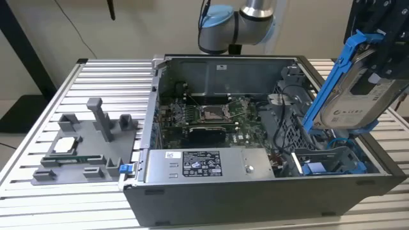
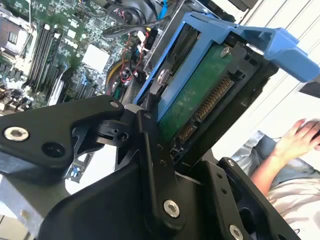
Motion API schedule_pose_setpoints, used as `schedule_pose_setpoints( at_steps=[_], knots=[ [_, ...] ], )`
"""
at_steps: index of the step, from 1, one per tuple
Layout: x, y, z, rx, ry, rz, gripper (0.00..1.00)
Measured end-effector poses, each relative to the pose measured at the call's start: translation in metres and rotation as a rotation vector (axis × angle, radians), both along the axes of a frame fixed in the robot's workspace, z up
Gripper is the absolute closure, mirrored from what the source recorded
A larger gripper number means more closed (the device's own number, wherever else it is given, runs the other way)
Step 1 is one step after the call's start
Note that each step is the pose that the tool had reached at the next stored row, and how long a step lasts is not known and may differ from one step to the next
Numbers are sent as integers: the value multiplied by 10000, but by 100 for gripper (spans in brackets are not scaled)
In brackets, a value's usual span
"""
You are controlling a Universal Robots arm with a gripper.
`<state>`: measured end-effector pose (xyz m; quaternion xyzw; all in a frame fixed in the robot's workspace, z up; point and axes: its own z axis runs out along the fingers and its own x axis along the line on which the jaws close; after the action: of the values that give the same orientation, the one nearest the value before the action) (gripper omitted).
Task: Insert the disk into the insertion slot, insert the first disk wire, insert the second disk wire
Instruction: 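Insert the disk into the insertion slot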
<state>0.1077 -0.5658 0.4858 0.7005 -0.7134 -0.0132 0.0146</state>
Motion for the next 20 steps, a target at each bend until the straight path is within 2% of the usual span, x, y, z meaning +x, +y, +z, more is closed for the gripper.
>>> schedule_pose_setpoints(
  at_steps=[13,20],
  knots=[
    [40,-34,-60,-1,0,-304,100],
    [64,-36,-83,0,0,-359,100]
  ],
)
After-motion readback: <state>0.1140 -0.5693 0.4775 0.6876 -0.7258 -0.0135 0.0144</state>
